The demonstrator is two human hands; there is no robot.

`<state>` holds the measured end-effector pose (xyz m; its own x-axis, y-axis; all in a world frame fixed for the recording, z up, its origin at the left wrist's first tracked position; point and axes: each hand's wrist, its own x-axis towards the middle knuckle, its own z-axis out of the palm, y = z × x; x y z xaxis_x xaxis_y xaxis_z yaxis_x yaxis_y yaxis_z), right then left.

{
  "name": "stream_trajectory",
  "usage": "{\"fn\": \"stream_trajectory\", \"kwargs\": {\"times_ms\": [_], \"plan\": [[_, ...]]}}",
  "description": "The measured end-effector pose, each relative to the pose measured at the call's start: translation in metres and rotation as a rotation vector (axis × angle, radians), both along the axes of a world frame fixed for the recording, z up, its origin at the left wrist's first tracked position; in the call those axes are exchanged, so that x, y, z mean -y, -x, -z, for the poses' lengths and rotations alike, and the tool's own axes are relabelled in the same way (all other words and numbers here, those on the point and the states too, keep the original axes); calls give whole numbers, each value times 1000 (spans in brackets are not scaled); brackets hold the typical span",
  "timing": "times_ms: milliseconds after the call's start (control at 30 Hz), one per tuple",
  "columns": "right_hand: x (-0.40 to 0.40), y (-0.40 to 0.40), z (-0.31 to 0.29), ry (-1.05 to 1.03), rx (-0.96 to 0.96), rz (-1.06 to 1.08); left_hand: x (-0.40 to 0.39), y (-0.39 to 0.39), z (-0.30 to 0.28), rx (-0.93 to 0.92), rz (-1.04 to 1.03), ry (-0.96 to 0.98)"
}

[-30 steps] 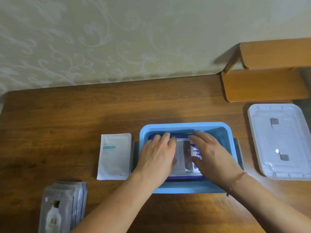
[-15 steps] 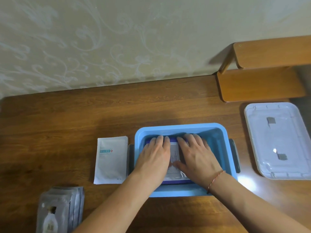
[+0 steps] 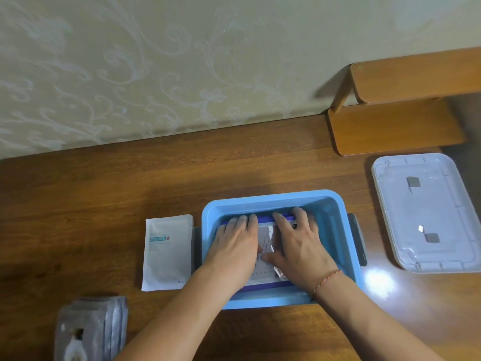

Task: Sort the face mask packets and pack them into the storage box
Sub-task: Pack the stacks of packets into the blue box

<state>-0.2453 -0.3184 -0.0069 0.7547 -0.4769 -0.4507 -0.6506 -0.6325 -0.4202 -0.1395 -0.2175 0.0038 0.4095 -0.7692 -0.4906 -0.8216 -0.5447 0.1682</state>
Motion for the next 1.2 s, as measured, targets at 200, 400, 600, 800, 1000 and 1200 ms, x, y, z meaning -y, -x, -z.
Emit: {"fn": "stream_trajectory", "kwargs": {"times_ms": [200, 400, 600, 800, 1000, 1200], "plan": [[8, 9, -8, -158, -1, 247, 2, -7, 3, -22, 3, 33], [12, 6, -10, -166, -47, 273, 7, -13, 3, -91, 31, -10], [11, 9, -9, -224, -62, 252, 2, -10, 0, 1, 102, -10], [7, 16, -6, -283, -59, 256, -1, -6, -8, 130, 216, -223], [3, 17, -4, -254, -75, 249, -3, -5, -15, 283, 283, -350], [5, 19, -5, -264, -102, 223, -7, 3, -25, 356, 289, -468]]}}
